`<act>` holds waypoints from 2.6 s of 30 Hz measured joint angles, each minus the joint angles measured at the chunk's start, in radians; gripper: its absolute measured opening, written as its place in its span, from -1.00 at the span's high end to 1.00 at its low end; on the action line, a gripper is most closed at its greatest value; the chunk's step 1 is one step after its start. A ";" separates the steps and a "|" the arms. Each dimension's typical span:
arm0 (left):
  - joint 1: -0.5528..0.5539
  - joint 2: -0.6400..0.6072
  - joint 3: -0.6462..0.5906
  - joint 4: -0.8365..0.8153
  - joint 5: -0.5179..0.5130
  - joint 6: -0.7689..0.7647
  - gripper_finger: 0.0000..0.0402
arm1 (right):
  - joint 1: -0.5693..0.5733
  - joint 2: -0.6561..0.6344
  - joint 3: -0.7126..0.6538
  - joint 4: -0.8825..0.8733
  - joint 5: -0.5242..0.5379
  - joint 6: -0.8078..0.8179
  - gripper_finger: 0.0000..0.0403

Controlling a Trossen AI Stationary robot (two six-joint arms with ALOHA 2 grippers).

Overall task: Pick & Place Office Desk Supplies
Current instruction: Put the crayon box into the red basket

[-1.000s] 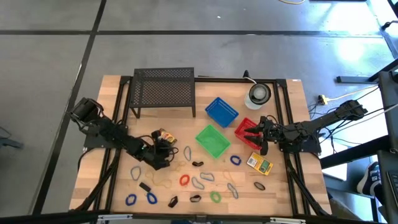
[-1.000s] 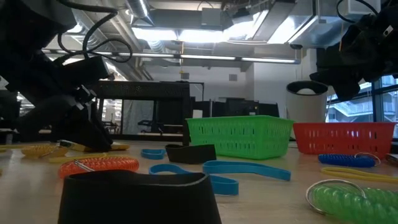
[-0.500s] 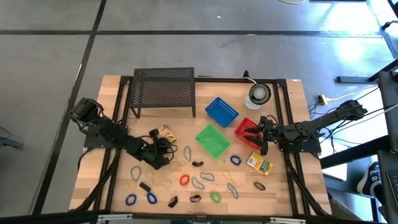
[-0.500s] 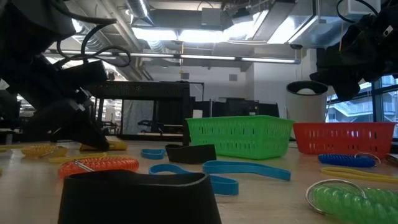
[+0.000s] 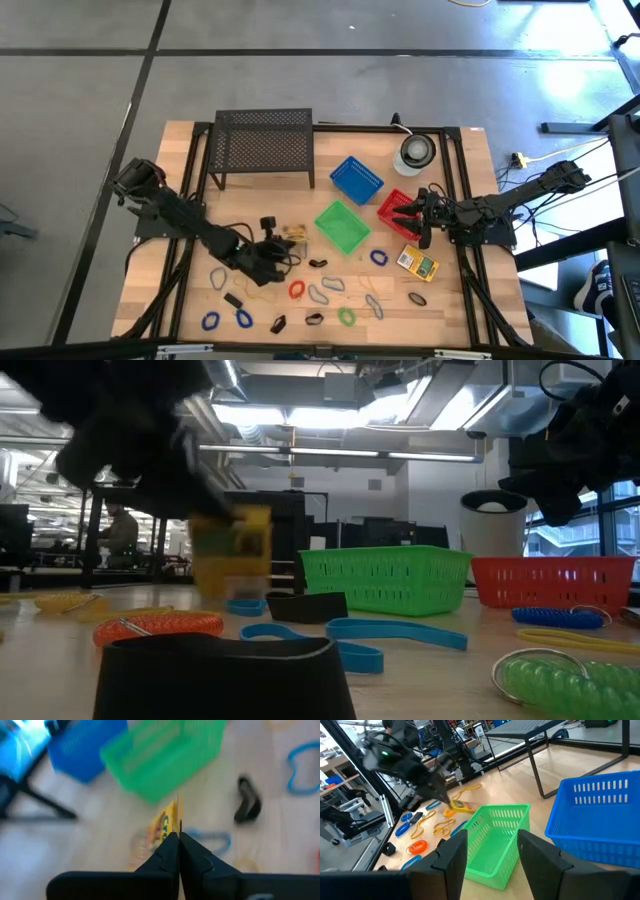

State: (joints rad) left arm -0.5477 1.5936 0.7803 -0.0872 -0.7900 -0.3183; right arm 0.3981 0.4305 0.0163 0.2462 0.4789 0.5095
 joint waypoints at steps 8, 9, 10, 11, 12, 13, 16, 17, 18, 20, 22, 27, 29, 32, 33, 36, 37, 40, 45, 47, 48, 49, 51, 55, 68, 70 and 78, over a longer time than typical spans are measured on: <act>-0.010 0.000 0.161 -0.004 -0.098 0.239 0.99 | 0.000 0.000 0.000 0.042 0.001 -0.025 0.14; -0.010 -0.001 0.177 -0.004 -0.106 0.260 0.99 | 0.000 0.002 0.000 0.062 0.000 -0.042 0.14; -0.010 -0.001 0.193 -0.006 -0.110 0.280 0.99 | 0.000 0.006 0.000 0.087 0.000 -0.056 0.14; -0.010 -0.001 0.209 -0.005 -0.110 0.301 0.99 | 0.000 0.009 0.000 0.107 0.000 -0.073 0.14; -0.010 -0.001 0.223 -0.004 -0.113 0.323 0.99 | 0.000 0.011 0.000 0.129 -0.001 -0.085 0.14; -0.010 -0.002 0.236 0.000 -0.115 0.343 0.99 | 0.000 0.015 0.000 0.155 -0.009 -0.097 0.14; -0.008 -0.002 0.270 0.006 -0.121 0.393 0.99 | 0.000 0.034 0.000 0.241 -0.032 -0.127 0.14; -0.007 -0.002 0.280 0.007 -0.130 0.405 0.99 | 0.000 0.042 0.000 0.281 -0.033 -0.138 0.14; -0.006 -0.002 0.289 0.009 -0.138 0.415 0.99 | 0.000 0.051 0.000 0.328 -0.033 -0.155 0.14; 0.000 -0.002 0.301 0.015 -0.157 0.419 0.99 | 0.000 0.074 0.000 0.412 -0.042 -0.187 0.14; 0.008 -0.002 0.304 0.041 -0.175 0.422 0.99 | 0.000 0.104 0.000 0.484 -0.067 -0.211 0.14; 0.027 -0.002 0.305 0.132 -0.180 0.455 0.99 | 0.000 0.213 0.000 0.628 -0.078 -0.247 0.14; 0.033 -0.002 0.305 0.152 -0.180 0.455 0.99 | 0.000 0.264 0.003 0.687 -0.079 -0.267 0.14; 0.040 -0.002 0.305 0.185 -0.179 0.456 0.99 | 0.000 0.339 0.040 0.712 -0.078 -0.304 0.14; 0.042 -0.002 0.305 0.195 -0.179 0.455 0.99 | 0.000 0.365 0.057 0.713 -0.079 -0.316 0.14; 0.047 -0.002 0.305 0.197 -0.178 0.455 0.98 | 0.000 0.457 0.113 0.712 -0.079 -0.363 0.14; 0.047 -0.002 0.305 0.197 -0.178 0.455 0.98 | 0.000 0.490 0.132 0.712 -0.079 -0.377 0.14; 0.047 -0.002 0.305 0.197 -0.178 0.454 0.99 | 0.000 0.592 0.185 0.711 -0.079 -0.414 0.14; 0.034 -0.002 0.305 0.195 -0.177 0.428 0.98 | 0.000 0.733 0.265 0.705 -0.083 -0.477 0.14; 0.025 -0.002 0.305 0.189 -0.175 0.412 0.97 | 0.000 0.781 0.294 0.696 -0.112 -0.496 0.14; 0.022 -0.002 0.305 0.188 -0.166 0.409 0.97 | 0.000 0.804 0.307 0.695 -0.129 -0.505 0.14; 0.018 -0.002 0.305 0.188 -0.149 0.408 0.97 | 0.000 0.830 0.322 0.690 -0.149 -0.518 0.14; 0.012 -0.002 0.305 0.189 -0.108 0.406 0.99 | 0.000 0.879 0.350 0.681 -0.184 -0.542 0.14; 0.010 -0.002 0.305 0.188 -0.039 0.379 0.99 | 0.000 0.983 0.426 0.665 -0.238 -0.591 0.14; 0.014 0.076 0.305 0.194 -0.024 0.392 0.97 | -0.002 1.153 0.622 0.534 -0.252 -0.614 0.14; 0.017 0.076 0.305 0.196 -0.025 0.401 0.98 | -0.002 1.159 0.638 0.496 -0.252 -0.614 0.14; 0.007 0.073 0.305 0.227 -0.080 0.455 0.98 | -0.003 1.170 0.663 0.406 -0.247 -0.516 0.14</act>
State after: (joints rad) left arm -0.5406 1.6668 1.0855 0.1402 -0.8696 0.1365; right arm 0.3954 1.6005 0.6792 0.6526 0.2324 -0.0070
